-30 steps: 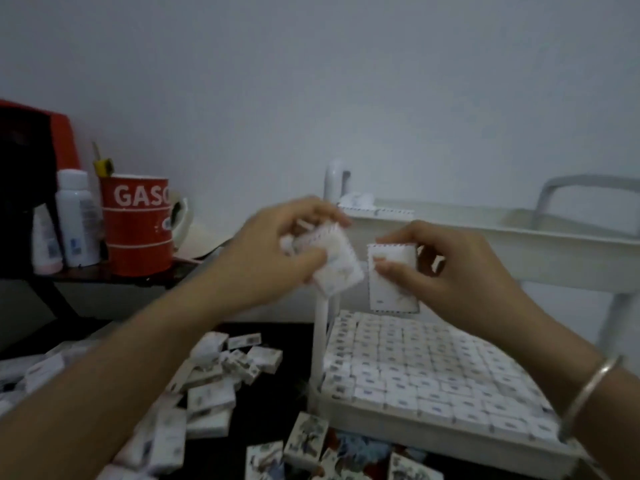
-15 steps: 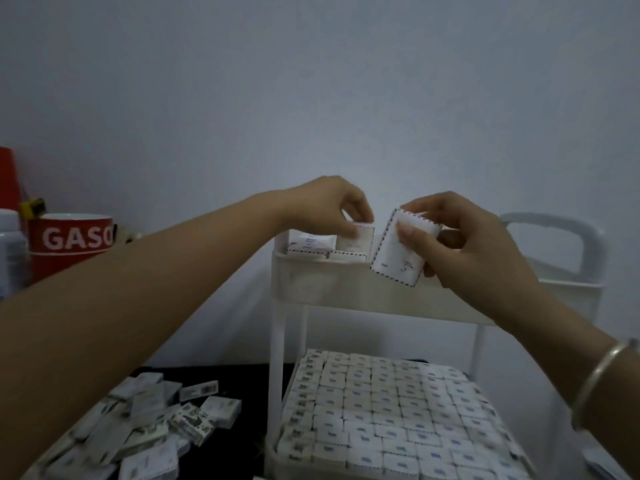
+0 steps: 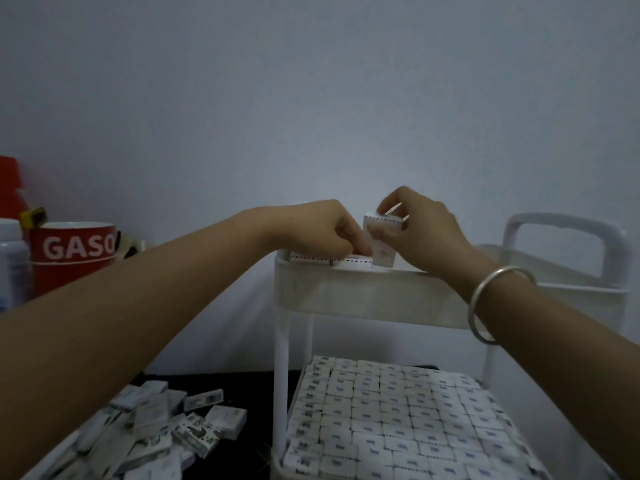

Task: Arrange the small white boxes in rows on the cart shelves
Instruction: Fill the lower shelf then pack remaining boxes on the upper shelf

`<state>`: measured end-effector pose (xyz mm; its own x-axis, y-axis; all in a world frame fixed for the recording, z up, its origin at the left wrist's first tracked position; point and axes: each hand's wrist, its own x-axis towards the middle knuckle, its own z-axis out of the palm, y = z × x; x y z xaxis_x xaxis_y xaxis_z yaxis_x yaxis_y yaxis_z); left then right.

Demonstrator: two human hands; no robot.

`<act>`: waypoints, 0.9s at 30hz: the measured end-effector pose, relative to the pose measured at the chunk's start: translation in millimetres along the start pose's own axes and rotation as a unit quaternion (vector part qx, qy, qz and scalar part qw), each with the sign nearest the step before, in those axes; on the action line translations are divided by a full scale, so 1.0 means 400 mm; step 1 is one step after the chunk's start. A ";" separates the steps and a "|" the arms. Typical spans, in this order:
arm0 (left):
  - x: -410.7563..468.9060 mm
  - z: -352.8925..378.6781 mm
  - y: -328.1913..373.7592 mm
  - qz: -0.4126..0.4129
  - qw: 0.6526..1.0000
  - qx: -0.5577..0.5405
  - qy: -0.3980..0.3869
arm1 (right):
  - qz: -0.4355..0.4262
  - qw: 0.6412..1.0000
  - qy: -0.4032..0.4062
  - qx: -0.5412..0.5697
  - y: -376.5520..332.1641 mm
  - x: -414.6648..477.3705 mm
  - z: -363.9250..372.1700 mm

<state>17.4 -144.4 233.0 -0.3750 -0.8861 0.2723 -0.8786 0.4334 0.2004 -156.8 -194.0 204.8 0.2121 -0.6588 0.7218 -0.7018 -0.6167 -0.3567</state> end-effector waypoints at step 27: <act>-0.308 0.118 -0.069 0.054 0.933 -0.057 0.352 | -0.222 0.974 0.039 0.017 -0.115 -0.092 0.031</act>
<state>74.0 -55.1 149.5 -0.1378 -0.5266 0.8389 -0.7952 0.5638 0.2233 -124.0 -146.8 187.3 0.4369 -0.2896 0.8516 -0.5293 -0.8483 -0.0170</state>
